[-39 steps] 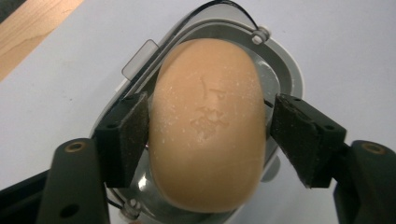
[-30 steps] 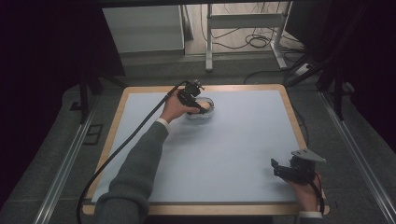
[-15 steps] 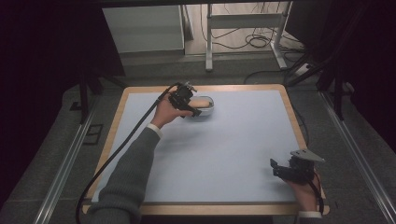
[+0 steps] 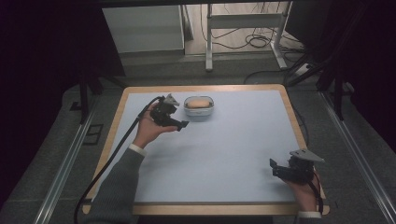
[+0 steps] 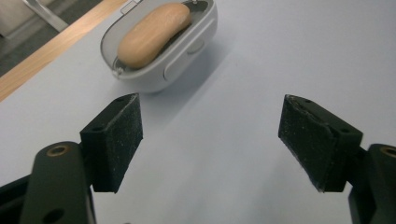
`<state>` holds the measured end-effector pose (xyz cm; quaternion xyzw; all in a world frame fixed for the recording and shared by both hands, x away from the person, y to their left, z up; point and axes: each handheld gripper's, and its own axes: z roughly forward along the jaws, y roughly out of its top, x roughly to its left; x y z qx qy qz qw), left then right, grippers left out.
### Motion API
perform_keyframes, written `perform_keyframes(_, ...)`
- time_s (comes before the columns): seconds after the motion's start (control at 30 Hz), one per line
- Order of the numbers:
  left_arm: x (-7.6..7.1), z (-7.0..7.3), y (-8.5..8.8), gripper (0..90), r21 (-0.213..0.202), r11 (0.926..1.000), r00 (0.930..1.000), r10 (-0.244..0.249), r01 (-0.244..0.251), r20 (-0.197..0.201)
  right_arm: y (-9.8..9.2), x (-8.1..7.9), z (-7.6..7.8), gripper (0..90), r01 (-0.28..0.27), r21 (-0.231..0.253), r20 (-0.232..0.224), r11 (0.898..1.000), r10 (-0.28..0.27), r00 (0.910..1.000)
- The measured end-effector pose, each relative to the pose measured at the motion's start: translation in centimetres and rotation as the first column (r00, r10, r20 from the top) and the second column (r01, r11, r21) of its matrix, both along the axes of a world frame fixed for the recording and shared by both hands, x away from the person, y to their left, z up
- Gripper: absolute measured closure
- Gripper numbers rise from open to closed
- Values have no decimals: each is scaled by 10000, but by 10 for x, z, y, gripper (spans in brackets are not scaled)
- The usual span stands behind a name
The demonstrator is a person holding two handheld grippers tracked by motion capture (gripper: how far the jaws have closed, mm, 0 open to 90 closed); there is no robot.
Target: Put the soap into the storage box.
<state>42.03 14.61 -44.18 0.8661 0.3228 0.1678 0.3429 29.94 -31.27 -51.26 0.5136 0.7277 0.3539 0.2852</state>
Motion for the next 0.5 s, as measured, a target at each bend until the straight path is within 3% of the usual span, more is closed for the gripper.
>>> perform_keyframes(0.1,-28,-2,12,226,-336,9994,9993,-39,52,380,-1,0,1,81,48,35,25,10000,-48,10000)
perform_keyframes(0.17,-40,-6,18,225,-547,9985,9991,80,-57,410,-1,0,0,81,60,35,7,10000,-60,10000)
perform_keyframes(0.27,-57,-13,28,225,-423,9985,9978,384,-361,535,0,0,0,81,46,19,18,10000,-46,10000)
perform_keyframes(0.5,-85,-31,59,220,-768,9915,9941,1068,-1053,167,5,-1,2,81,-93,-30,36,10000,93,10000)
